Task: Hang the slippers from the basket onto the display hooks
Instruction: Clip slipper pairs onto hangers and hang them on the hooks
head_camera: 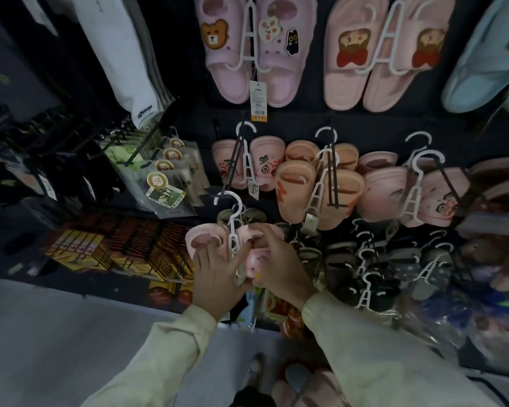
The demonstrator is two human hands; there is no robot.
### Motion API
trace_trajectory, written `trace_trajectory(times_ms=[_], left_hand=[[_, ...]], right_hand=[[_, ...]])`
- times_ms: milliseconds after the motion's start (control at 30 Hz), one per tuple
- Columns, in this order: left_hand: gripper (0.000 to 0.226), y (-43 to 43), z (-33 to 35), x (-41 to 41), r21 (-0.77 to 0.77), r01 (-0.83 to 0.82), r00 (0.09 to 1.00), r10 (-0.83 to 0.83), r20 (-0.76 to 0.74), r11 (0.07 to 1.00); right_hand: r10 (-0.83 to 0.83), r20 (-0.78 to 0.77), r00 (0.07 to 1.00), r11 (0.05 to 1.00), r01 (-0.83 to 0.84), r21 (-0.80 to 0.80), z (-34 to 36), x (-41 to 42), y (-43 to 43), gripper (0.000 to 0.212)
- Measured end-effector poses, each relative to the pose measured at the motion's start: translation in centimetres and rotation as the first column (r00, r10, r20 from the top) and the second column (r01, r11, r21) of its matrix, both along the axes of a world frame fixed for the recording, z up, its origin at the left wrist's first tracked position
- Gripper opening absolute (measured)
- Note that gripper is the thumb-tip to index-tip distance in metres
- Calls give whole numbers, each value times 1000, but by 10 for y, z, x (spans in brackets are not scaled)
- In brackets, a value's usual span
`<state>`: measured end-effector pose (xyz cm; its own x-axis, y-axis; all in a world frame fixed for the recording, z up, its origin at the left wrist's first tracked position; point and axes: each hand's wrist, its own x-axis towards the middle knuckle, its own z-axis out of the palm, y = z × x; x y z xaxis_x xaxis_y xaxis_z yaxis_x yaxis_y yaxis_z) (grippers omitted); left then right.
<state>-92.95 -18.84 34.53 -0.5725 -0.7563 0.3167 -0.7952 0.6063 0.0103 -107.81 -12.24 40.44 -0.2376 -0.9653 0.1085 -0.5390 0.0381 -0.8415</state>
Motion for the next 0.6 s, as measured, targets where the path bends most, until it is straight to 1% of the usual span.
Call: trace_trajectory(times_ms=[167, 267, 367, 467, 600], left_hand=[[92, 24, -2, 5, 6, -12, 1000, 12, -10, 1000], [92, 38, -4, 11, -8, -24, 1000, 23, -18, 1000], [93, 56, -4, 13, -16, -41, 999, 41, -19, 999], [97, 75, -4, 10, -7, -51, 999, 51, -20, 999], [99, 96, -10, 6, 26, -39, 999, 39, -17, 999]], right_hand=[[32, 1, 999, 999, -32, 10, 0, 4, 22, 63], [64, -13, 998, 997, -63, 43, -2, 8, 37, 65], [86, -68, 994, 996, -83, 45, -5, 9, 56, 66], [60, -133, 989, 998, -59, 12, -8, 6, 77, 60], [28, -188, 982, 997, -42, -72, -19, 0, 104, 53]])
